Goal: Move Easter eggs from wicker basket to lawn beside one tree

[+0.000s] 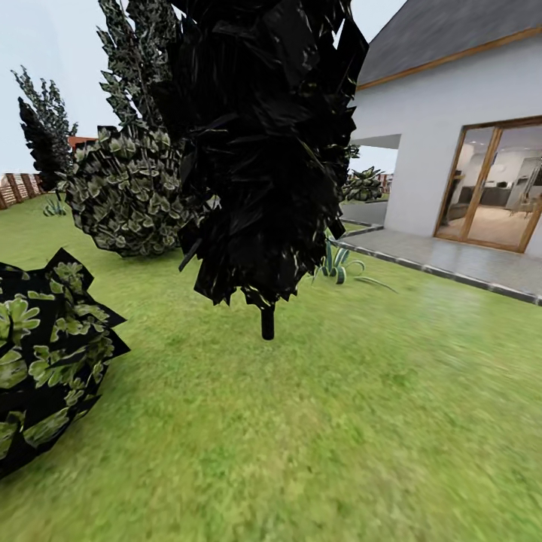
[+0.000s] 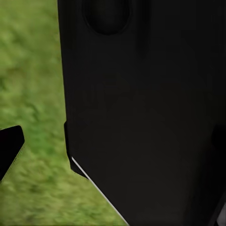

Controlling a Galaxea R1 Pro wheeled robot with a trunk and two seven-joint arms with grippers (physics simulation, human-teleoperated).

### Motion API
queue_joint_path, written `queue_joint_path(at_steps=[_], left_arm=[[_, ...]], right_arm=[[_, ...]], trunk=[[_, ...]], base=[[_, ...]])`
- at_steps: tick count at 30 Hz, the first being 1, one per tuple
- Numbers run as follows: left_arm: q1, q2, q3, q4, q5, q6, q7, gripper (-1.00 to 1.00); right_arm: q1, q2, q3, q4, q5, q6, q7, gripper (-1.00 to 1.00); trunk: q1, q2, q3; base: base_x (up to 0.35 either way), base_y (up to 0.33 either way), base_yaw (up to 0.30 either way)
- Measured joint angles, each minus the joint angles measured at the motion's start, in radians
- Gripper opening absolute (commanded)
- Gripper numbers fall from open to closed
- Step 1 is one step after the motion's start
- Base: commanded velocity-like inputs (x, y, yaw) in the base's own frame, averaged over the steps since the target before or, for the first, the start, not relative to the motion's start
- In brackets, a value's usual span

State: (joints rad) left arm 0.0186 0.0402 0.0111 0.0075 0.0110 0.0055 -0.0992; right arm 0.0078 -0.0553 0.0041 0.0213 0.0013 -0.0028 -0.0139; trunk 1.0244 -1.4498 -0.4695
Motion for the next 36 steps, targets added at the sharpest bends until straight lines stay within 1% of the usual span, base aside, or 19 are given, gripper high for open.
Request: queue_joint_path(at_steps=[5,11,14,36], left_arm=[[0.0,0.0,0.0,0.0,0.0,0.0,0.0,1.0],[0.0,-0.001,-0.001,0.0,0.0,0.0,0.0,1.0],[0.0,0.0,-0.002,0.0,0.0,-0.001,-0.001,1.0],[0.0,0.001,-0.002,0.0,-0.001,-0.001,-0.001,1.0]], right_arm=[[0.0,0.0,0.0,0.0,0.001,0.0,0.0,1.0],[0.0,0.0,0.0,0.0,0.001,0.0,0.0,1.0],[0.0,0.0,0.0,0.0,0.001,0.0,0.0,1.0],[0.0,0.0,0.0,0.0,0.001,-0.001,0.0,1.0]], trunk=[[0.0,0.0,0.0],[0.0,0.0,0.0],[0.0,0.0,0.0],[0.001,0.0,0.0]], base=[[0.317,0.0,-0.048],[0.3,0.0,-0.246],[0.171,0.0,-0.275],[0.008,0.0,-0.277]])
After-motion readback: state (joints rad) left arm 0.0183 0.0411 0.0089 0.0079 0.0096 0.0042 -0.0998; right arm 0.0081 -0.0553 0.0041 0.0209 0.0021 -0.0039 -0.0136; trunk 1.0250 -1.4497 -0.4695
